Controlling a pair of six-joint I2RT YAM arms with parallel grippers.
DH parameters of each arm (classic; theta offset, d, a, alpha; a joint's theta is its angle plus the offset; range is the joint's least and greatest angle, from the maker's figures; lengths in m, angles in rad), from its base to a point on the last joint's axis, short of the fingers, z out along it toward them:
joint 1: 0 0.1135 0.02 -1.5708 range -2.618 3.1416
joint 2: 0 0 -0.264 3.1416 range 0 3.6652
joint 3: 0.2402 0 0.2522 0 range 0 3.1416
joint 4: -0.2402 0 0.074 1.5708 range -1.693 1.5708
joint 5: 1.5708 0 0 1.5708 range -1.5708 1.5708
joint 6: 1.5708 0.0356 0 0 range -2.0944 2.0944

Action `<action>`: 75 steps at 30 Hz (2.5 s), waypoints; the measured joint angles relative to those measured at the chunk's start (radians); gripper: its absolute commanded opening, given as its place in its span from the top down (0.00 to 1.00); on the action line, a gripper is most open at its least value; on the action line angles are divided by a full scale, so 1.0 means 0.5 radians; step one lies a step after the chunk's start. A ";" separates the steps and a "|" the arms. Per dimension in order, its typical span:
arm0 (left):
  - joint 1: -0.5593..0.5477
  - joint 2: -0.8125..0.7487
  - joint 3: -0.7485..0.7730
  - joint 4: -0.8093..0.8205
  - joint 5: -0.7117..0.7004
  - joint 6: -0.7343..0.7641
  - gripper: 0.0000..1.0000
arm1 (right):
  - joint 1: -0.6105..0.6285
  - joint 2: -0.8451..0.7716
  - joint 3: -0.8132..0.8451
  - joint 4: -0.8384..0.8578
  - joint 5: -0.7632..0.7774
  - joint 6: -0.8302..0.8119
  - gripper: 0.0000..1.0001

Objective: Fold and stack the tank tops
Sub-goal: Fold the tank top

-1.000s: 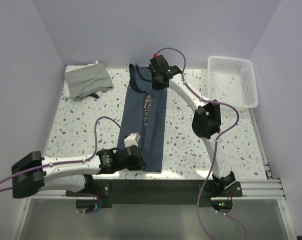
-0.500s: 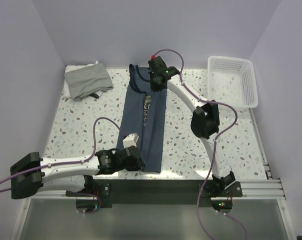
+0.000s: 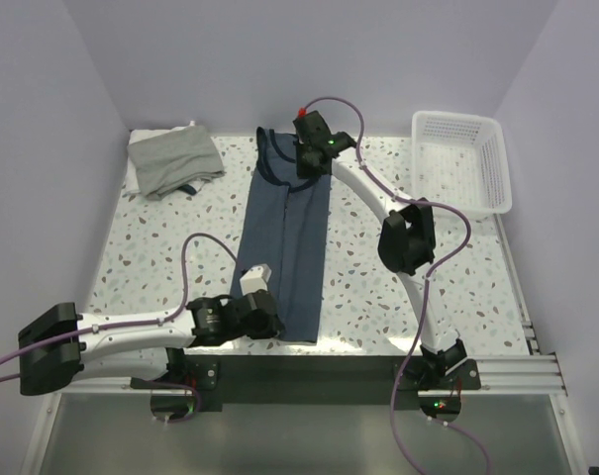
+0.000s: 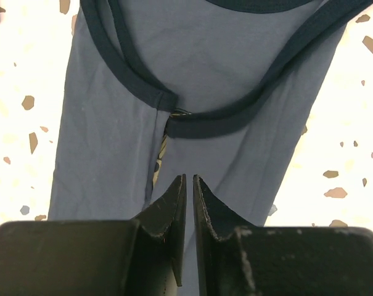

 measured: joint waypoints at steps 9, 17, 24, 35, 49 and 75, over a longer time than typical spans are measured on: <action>0.000 -0.040 -0.005 -0.045 -0.015 0.002 0.50 | 0.007 0.000 0.001 0.014 -0.028 0.006 0.66; 0.000 -0.139 0.112 -0.257 -0.114 0.022 0.37 | 0.006 -0.018 0.019 0.009 -0.047 -0.004 0.54; 0.184 -0.126 0.566 -0.381 -0.198 0.265 0.35 | -0.068 -0.394 -0.297 0.042 -0.051 -0.018 0.57; 1.132 1.030 1.456 -0.077 0.161 1.092 0.49 | -0.375 -0.597 -0.909 0.307 -0.201 -0.053 0.59; 1.376 2.022 2.237 -0.089 0.420 1.564 0.54 | -0.389 -0.489 -1.031 0.371 -0.350 -0.165 0.56; 1.382 2.453 2.612 -0.095 0.154 1.660 0.54 | -0.402 -0.041 -0.738 0.478 -0.366 -0.295 0.46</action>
